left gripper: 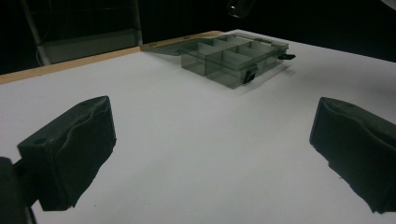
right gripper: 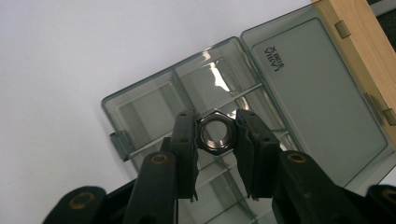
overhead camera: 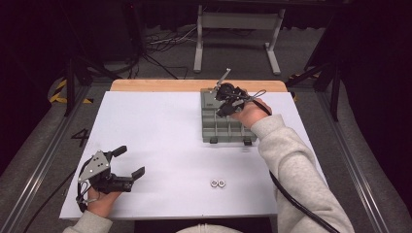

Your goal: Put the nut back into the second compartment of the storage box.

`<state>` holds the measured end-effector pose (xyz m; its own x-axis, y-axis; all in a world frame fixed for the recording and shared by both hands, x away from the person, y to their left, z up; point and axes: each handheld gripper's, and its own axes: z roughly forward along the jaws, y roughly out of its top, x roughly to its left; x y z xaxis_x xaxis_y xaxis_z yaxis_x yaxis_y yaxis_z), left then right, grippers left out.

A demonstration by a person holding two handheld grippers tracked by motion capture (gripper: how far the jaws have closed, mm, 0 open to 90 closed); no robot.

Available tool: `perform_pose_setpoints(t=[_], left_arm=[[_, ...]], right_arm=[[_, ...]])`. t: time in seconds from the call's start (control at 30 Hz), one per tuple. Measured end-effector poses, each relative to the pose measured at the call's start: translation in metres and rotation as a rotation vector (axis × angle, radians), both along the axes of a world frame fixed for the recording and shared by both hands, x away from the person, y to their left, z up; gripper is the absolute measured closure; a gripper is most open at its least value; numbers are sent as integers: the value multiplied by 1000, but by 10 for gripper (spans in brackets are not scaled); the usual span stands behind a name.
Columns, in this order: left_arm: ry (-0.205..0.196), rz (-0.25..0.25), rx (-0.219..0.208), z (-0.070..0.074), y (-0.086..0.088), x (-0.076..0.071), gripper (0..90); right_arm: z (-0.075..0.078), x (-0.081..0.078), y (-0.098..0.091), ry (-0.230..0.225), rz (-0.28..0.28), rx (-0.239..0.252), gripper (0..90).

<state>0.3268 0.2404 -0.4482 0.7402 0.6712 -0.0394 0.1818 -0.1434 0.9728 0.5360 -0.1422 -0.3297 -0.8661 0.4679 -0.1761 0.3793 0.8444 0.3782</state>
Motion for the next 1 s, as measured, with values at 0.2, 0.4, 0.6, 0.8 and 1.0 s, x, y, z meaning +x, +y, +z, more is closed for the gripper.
perform_pose_setpoints(t=[0.2,0.4,0.6,0.8,1.0], left_arm=[[4,-2,2,0,0,1,11],[9,-5,3,-1,-1,1,11],[9,-2,3,-2,-1,1,11],[13,-6,-1,-2,-1,2,11],[16,-8,-6,-2,0,2,11]], right_arm=[[-25,16,-1,-7,-42,-2,700],[-46,24,-3,13,-82,-18,700],[-58,32,-8,28,-122,-25,699],[-65,32,-6,36,-123,-29,683],[-52,28,-7,13,-136,-15,570]])
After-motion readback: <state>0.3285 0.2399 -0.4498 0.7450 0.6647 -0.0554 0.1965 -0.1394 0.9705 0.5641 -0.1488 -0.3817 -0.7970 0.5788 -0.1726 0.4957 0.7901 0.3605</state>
